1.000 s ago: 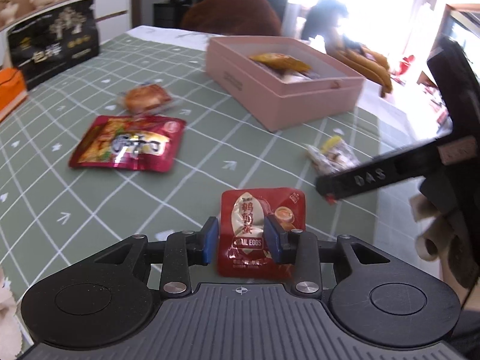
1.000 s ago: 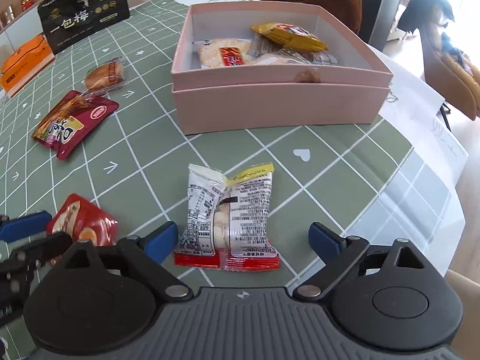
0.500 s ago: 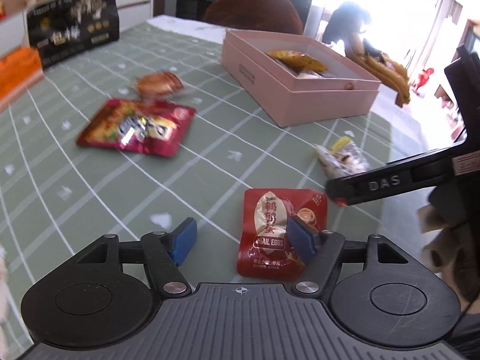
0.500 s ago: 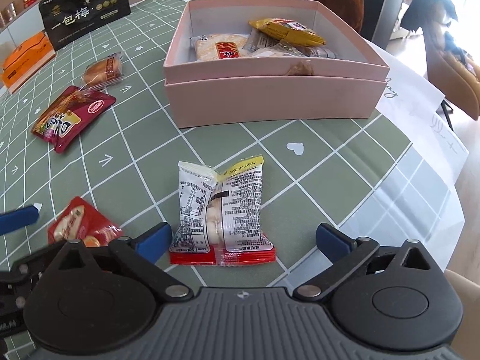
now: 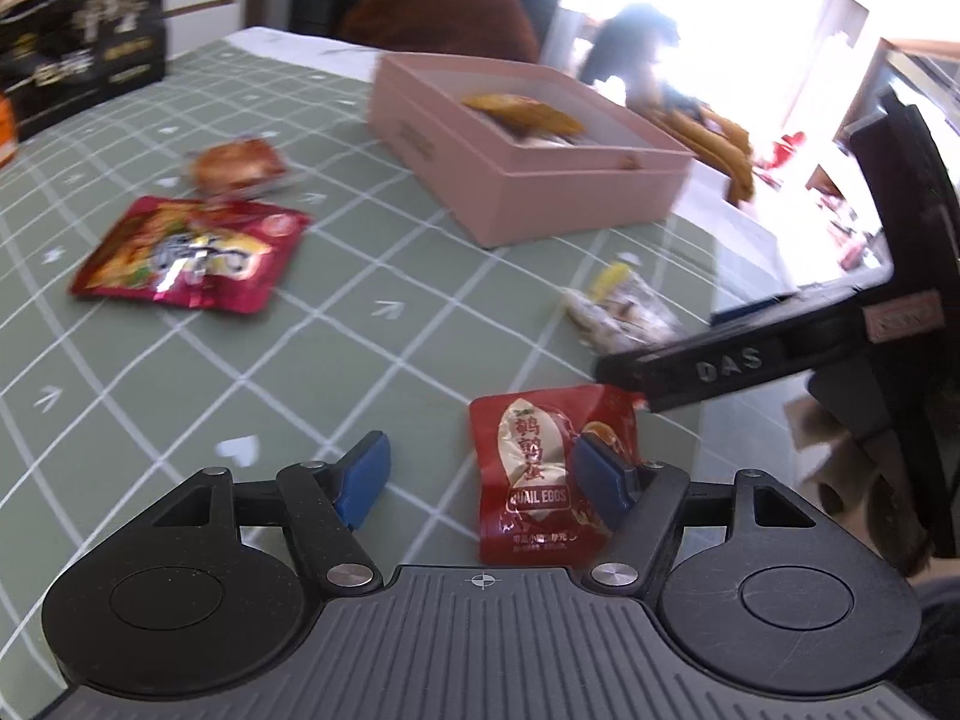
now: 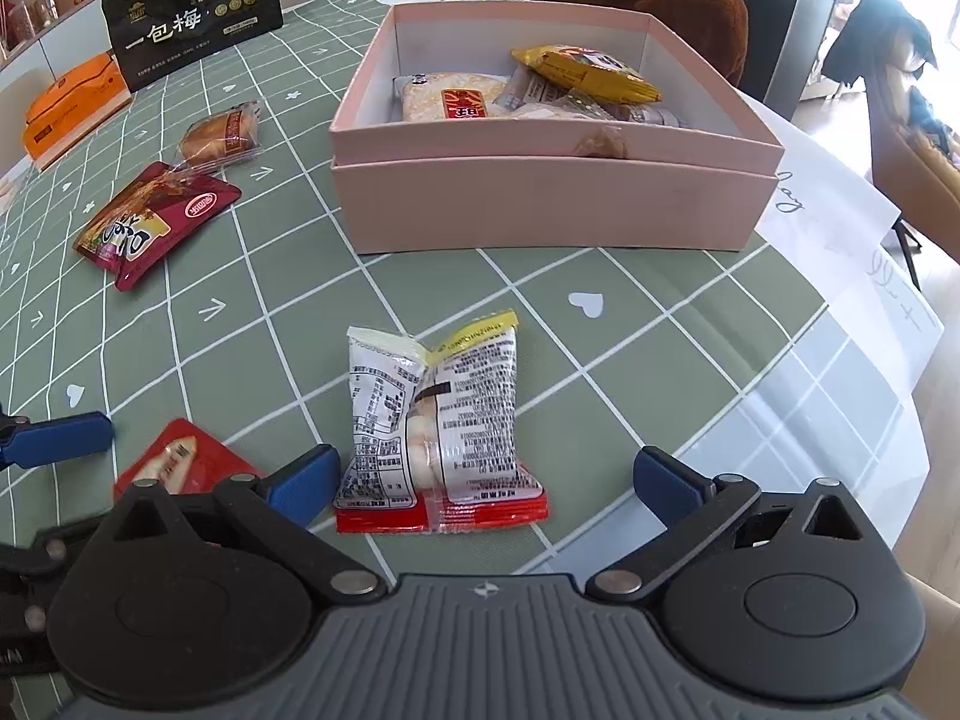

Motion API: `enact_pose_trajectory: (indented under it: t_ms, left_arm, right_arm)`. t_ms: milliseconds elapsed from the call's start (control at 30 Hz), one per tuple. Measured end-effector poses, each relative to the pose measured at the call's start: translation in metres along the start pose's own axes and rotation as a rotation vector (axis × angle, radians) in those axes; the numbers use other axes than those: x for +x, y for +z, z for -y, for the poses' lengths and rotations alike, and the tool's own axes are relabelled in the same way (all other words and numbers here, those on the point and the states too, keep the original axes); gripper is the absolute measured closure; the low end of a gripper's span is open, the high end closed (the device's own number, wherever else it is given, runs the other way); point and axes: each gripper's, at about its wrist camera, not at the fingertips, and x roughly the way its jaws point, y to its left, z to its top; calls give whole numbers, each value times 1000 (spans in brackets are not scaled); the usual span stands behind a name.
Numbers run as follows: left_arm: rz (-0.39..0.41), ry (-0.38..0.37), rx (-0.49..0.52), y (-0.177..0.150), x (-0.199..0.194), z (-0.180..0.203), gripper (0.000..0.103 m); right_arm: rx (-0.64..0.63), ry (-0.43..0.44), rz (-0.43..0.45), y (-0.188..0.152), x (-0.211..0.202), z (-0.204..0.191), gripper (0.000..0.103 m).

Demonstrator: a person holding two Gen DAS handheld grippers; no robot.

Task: Organize snacks
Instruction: 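Grasp the red quail egg packet with the left gripper while the right gripper holds the white snack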

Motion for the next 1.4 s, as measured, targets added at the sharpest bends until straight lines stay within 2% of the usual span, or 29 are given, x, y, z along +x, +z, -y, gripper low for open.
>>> enact_pose_trajectory:
  t_ms: [167, 267, 333, 467, 567, 733, 833, 900, 1033, 1133, 1233, 1400]
  left_arm:
    - [-13, -8, -52, 4, -2, -3, 36]
    - [-19, -18, -43, 6, -3, 2, 36]
    - [-19, -33, -38, 7, -4, 7, 36]
    - [34, -10, -13, 9, -12, 22, 36]
    - [62, 41, 47, 8, -16, 40, 36]
    - [-14, 72, 209, -4, 2, 75, 35]
    - [-9, 151, 286, -11, 8, 85, 35]
    - [-2, 181, 252, -9, 8, 79, 34]
    - [-12, 205, 131, -3, 11, 55, 27]
    - [-39, 229, 94, -1, 17, 45, 23]
    - [-31, 241, 70, 3, 18, 38, 22]
    - [-64, 219, 32, 13, 22, 34, 21]
  right_arm:
    - [22, -8, -16, -2, -2, 3, 0]
    - [57, -2, -24, -4, -8, 9, 8]
    - [78, 1, -29, -6, -15, 16, 9]
    - [92, -40, -6, -5, -26, 27, 9]
    - [123, -37, 9, -1, -28, 37, 9]
    - [175, -11, 25, 3, -25, 55, 9]
    - [185, 6, 6, 3, -22, 62, 9]
    - [170, 16, -4, 1, -21, 63, 9]
    - [119, 9, 5, -4, -23, 56, 9]
    - [113, 15, 17, -8, -27, 52, 9]
    - [128, 30, 20, -13, -30, 54, 9]
    - [127, 23, 33, -12, -34, 53, 9]
